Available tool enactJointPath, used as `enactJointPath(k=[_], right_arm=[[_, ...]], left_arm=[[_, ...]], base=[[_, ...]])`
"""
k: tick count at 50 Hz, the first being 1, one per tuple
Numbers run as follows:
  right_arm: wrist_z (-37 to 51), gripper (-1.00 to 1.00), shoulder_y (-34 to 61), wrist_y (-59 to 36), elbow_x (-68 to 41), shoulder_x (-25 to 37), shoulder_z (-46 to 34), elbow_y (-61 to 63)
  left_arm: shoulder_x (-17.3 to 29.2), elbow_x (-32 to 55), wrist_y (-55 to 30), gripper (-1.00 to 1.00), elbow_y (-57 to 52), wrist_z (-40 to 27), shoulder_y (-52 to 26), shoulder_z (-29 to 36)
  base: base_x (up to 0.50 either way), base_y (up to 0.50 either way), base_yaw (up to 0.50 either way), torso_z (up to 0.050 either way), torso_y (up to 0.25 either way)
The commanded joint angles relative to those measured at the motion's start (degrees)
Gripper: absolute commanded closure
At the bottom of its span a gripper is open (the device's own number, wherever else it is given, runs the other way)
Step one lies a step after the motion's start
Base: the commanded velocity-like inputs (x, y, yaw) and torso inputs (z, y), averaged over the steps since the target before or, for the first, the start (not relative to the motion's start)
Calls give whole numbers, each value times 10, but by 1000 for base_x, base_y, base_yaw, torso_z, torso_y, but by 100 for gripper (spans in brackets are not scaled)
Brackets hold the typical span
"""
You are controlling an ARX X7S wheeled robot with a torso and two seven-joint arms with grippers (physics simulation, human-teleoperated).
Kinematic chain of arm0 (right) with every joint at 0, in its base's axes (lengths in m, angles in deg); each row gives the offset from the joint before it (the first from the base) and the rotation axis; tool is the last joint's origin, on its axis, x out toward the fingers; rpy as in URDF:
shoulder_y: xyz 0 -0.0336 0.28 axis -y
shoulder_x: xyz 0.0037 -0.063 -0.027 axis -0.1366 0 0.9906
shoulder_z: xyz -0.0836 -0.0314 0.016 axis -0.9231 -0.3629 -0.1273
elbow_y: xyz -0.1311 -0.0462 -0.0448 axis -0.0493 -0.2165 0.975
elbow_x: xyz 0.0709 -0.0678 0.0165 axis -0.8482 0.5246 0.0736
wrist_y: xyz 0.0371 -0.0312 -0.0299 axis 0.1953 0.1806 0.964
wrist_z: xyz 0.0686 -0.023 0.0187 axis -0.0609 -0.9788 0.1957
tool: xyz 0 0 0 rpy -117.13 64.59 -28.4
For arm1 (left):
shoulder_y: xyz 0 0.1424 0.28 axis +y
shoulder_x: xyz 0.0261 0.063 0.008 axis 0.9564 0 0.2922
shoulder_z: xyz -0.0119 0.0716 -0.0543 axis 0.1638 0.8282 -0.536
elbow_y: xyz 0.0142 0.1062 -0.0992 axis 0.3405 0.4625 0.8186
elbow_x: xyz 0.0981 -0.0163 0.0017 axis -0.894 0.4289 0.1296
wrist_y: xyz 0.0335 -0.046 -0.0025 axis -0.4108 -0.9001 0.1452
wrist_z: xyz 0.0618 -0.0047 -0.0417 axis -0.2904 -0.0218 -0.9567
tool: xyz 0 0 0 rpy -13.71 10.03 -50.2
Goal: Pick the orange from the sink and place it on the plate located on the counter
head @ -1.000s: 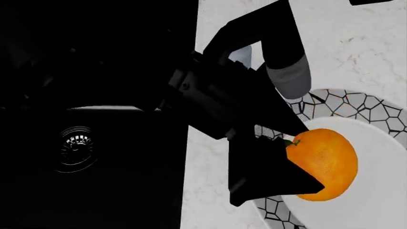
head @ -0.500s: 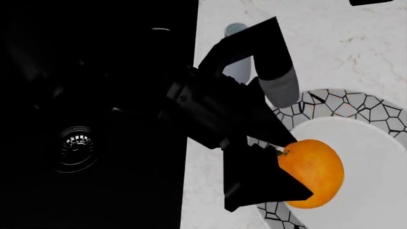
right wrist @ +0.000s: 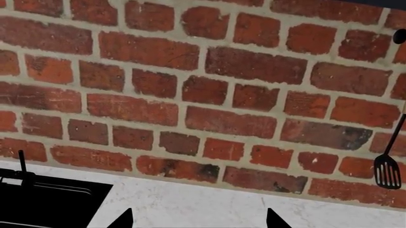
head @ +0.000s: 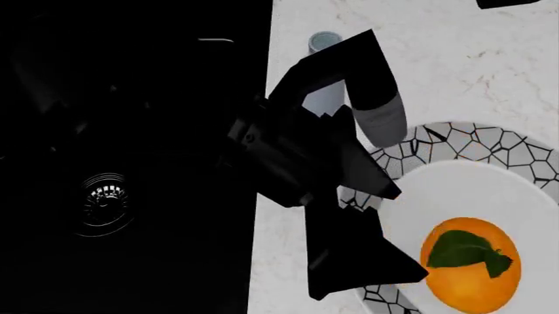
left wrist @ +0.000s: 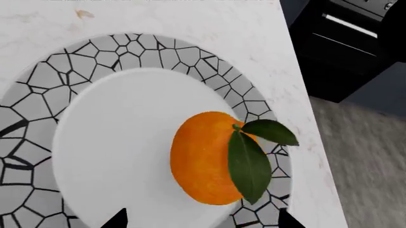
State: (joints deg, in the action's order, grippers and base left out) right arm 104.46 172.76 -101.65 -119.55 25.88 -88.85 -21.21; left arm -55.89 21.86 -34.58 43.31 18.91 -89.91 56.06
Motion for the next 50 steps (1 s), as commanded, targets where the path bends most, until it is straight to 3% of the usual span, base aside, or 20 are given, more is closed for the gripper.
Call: enactJointPath(k=[1,23,33,50], right_arm=[[-13,-100,-6,5,18,-6,-10,-3],[-10,-100,-2,8,13,-6,-21,-3],[-10,-100,-1,10,12,-5,-24,-3],[-6,-100,1,14,7,-3,-29,-3]], left_arm=[[0,-27,-46,-100,48,9,9,-10],[0,62,-22,-100,23,-81,-78,-4],[0,60,-38,-100,47,-160,-89,-3],[156,196,-75,-100,-187,-440,-121,-80]], base=[[0,0,0,0,0],[0,0,0,0,0],[0,0,0,0,0],[0,0,0,0,0]])
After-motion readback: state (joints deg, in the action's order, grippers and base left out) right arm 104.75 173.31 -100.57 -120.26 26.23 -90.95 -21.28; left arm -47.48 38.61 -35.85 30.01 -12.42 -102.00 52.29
